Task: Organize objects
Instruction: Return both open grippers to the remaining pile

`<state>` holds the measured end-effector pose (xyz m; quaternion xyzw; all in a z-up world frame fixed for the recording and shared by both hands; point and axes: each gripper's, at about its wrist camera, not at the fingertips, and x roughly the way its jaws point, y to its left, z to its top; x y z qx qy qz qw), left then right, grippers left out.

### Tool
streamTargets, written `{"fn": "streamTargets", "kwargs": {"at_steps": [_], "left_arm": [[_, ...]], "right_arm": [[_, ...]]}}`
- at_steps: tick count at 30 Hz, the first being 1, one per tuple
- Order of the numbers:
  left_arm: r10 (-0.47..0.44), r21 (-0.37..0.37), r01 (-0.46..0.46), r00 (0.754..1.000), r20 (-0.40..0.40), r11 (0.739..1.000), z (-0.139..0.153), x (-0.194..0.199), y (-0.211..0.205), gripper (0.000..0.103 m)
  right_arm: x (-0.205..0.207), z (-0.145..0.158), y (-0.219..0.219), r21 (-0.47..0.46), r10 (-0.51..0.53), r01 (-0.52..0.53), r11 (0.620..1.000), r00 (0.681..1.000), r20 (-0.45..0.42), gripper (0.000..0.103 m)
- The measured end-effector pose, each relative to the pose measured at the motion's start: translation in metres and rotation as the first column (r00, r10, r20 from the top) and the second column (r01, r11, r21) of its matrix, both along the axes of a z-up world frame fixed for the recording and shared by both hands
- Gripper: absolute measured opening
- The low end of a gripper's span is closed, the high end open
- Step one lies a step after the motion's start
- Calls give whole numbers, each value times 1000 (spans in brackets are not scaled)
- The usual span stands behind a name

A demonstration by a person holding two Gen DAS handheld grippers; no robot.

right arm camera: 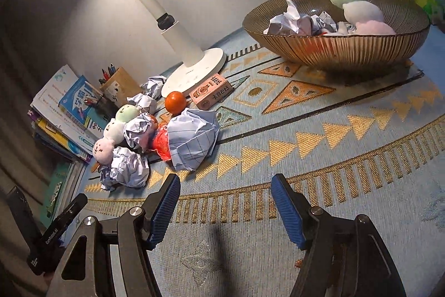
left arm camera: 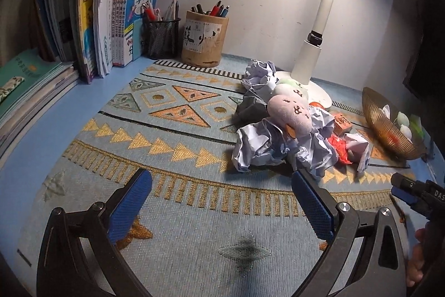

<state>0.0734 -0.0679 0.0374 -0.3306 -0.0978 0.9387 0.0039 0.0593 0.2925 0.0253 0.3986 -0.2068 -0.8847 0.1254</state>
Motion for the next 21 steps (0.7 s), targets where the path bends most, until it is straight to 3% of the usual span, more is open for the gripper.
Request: {"fn": "streamTargets", "kwargs": {"at_steps": [6,12,14,18,21], "left_arm": [[11,38,-11,1000,-1,999,0,1,-7,100],[-46,56,48,999,-22,997,3,2,-4,100],[-61,52,60,998,20,997,4,-5,-3,100],[-127,105,124,992,22,987,30,-26,-1,100],[-201,48,199,978,53,979,48,-54,21,100]], "right_arm": [[2,1,3,-2,-28,28,1000,1000,-12,67],[3,0,12,-29,-74,74,997,997,-2,67],[5,3,13,-25,-80,79,997,997,-9,67],[-8,12,-4,53,-14,11,999,998,56,67],[-23,29,-26,139,55,-64,988,996,68,67]]}}
